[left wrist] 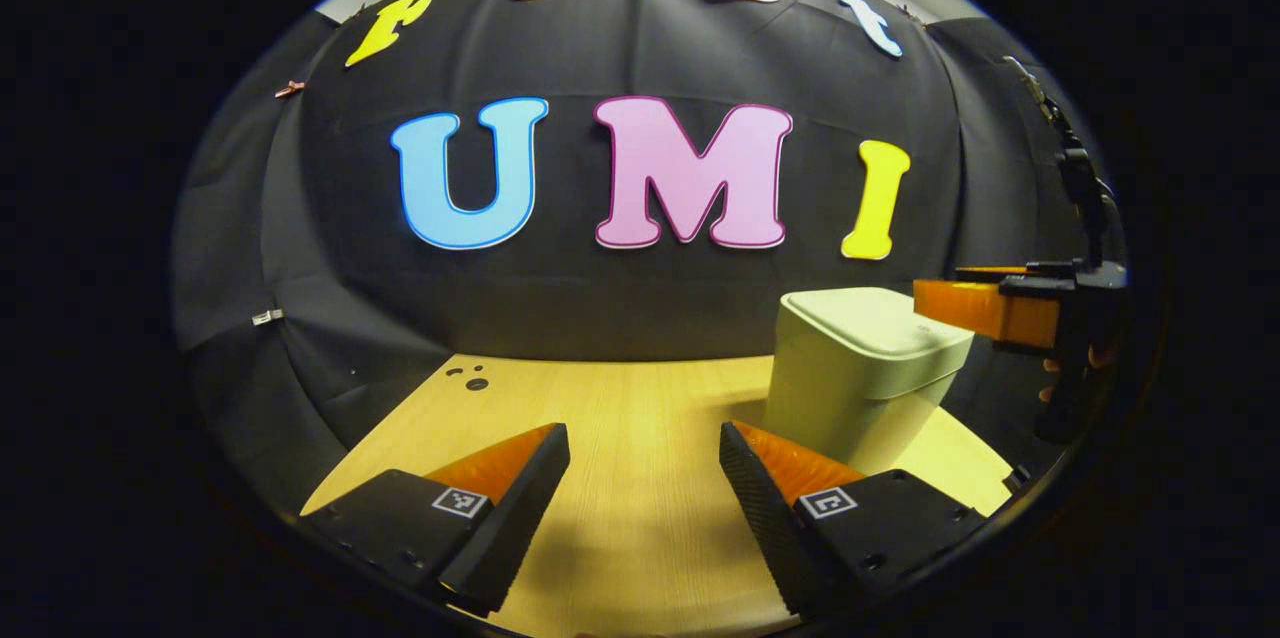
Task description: Press the lid of the desktop garbage bin to open it, pick up the crumpled paper on the desktop and throw it into the bin, then pick up the pop can on the desktop and drop it into the bin, and finally close the garbage bin lid.
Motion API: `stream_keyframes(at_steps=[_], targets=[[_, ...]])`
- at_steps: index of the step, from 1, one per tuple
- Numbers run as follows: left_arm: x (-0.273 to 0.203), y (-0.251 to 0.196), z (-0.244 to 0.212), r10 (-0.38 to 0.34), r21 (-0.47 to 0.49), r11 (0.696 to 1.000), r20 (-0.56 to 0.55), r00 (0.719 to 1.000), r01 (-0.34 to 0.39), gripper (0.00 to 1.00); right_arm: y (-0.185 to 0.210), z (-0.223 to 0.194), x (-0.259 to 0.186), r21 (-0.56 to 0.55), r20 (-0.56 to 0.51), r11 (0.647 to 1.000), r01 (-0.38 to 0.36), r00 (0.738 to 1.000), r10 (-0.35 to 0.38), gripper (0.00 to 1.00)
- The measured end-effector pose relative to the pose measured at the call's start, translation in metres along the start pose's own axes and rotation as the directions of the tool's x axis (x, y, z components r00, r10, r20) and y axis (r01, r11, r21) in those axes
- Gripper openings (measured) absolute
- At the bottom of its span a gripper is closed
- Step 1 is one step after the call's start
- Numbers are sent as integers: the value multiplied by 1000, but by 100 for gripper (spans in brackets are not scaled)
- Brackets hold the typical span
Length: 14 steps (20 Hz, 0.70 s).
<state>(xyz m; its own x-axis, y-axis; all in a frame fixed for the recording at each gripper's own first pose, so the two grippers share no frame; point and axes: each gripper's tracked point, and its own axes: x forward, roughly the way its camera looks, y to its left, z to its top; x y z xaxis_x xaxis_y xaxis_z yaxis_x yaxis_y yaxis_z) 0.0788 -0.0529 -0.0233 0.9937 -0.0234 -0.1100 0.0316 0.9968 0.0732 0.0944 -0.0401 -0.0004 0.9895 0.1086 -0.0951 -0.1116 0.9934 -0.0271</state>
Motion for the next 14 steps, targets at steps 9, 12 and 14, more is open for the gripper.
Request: stream_keyframes(at_steps=[9,12,14], targets=[[-58,24,23,-63,52,997,122,991,57,97,37,-5,-71,78,21,992,101,994,-103,99],[-72,28,10,-75,41,997,108,991,71,97,46,-21,-84,90,-7,988,124,992,-124,98],[-81,34,-3,-61,30,998,88,994,59,97,53,-34,-91,87,-37,988,130,991,-127,98]])
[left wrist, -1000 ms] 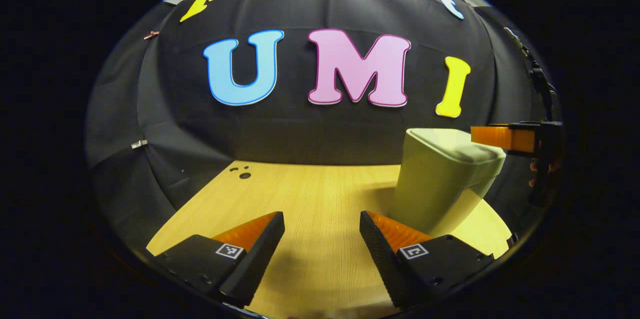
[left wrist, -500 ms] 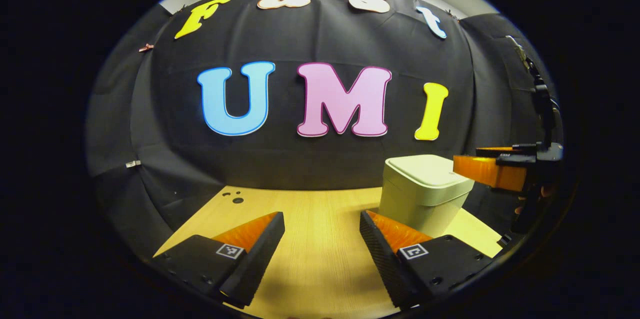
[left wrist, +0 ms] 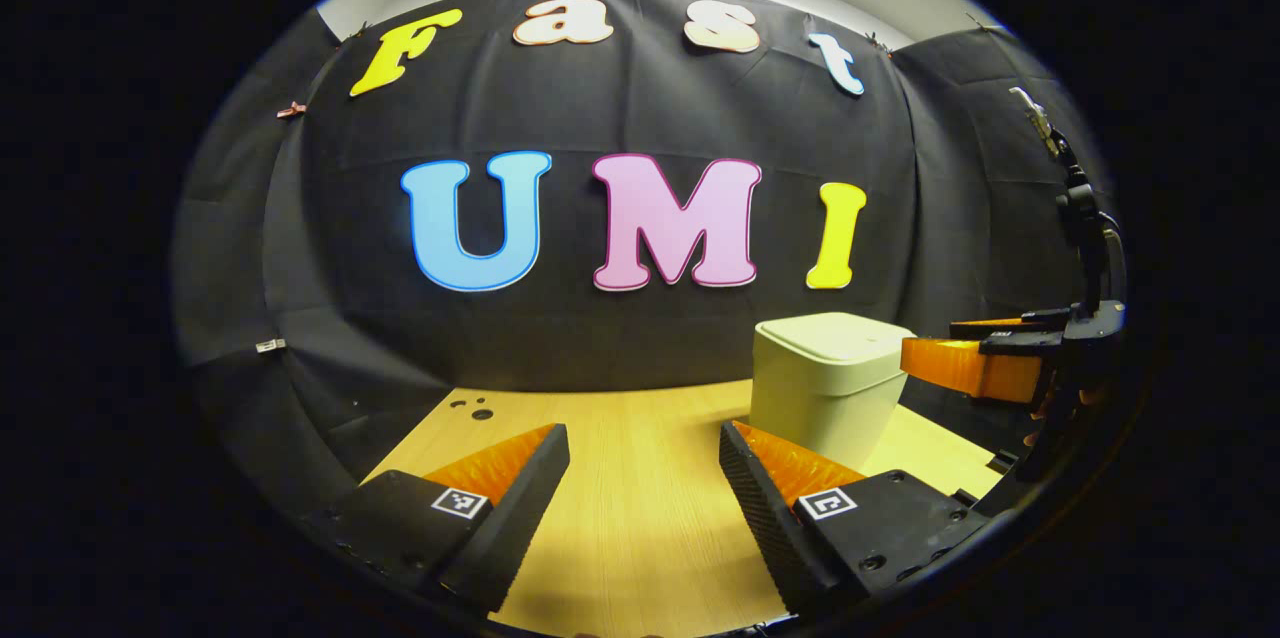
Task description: Press the lid of the desktop garbage bin to open it, pick up the crumpled paper on the desktop and throw it into the bin, then pick up the pop can on the desktop and drop it into the bin, and finally close the garbage bin lid.
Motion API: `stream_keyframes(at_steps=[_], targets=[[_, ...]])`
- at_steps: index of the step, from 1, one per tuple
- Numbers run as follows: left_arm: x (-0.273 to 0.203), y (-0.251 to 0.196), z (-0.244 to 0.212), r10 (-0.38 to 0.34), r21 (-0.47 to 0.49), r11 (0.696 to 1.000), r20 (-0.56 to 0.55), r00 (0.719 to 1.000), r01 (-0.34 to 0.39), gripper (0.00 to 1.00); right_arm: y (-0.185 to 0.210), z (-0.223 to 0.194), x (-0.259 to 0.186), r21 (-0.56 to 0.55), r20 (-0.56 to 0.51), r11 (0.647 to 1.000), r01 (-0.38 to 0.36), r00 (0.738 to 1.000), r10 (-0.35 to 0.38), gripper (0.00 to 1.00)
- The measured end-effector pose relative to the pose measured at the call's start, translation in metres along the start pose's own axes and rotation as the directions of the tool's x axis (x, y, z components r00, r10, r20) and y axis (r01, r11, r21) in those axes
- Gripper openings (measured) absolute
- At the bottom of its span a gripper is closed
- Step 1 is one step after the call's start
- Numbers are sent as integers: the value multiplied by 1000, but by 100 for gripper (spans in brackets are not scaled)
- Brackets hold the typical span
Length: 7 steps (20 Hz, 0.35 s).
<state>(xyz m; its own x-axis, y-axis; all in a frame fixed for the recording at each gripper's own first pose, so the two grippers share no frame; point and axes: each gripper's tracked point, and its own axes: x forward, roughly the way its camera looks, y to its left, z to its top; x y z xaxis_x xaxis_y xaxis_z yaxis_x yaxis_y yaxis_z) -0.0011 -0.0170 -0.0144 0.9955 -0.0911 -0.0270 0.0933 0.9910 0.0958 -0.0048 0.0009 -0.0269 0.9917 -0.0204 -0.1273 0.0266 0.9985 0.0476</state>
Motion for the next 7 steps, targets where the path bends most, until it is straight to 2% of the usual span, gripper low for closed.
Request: stream_keyframes(at_steps=[4,7], targets=[[-12,2,-19,-4,-51,999,-32,999,2,97,14,-22,-12,-9,-32,1000,-11,999,11,99],[-18,16,-27,29,-60,998,-52,998,-32,97,21,-29,-23,-23,-48,999,-28,999,27,99]])
